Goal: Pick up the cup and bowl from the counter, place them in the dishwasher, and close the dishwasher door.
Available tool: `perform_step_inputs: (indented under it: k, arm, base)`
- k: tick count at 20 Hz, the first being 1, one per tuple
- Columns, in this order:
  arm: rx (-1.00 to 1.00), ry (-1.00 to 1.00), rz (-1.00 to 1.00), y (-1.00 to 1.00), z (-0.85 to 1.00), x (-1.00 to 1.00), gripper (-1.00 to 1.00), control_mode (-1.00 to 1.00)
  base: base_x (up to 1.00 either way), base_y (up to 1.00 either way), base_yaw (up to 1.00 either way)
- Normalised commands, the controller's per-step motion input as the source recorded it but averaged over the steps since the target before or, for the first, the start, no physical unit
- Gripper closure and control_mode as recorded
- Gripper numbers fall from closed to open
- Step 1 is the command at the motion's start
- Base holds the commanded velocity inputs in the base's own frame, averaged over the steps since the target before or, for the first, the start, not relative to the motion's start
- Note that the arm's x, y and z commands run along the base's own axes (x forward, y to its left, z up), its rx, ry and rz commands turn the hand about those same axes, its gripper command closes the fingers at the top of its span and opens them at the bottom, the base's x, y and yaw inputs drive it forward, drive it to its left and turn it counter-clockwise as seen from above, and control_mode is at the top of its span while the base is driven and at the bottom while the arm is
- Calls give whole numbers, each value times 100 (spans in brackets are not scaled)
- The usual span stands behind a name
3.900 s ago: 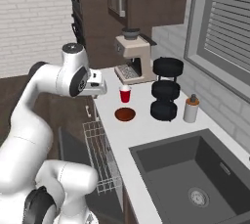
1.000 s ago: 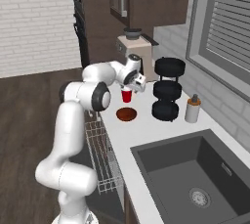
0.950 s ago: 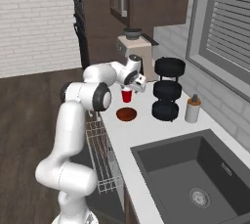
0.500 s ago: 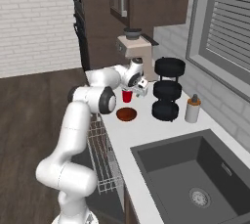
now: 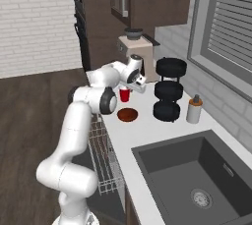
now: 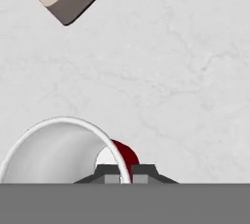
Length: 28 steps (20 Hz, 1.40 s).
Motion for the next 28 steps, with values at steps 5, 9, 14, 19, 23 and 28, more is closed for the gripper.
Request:
perform_step_inputs:
  k: [5,9,14,19,23,28]
  arm:
    - [0,0,0,33,-2,-69,100,-100]
    - [0,0,-3,61,2,-100,100,-100]
    - [1,-5,-2,60,15,-100,100,-100]
    - [2,-11,0,37,0,-100,100,-100]
    - [-1,-11,0,23,-31,-98,100,-100]
    - [-10,-11,-1,50,-73,-43,100,-100]
  base:
    - [0,0,0]
    - [0,0,0]
    - [0,0,0]
    - [0,0,0]
    - [0,0,0]
    - [0,0,0]
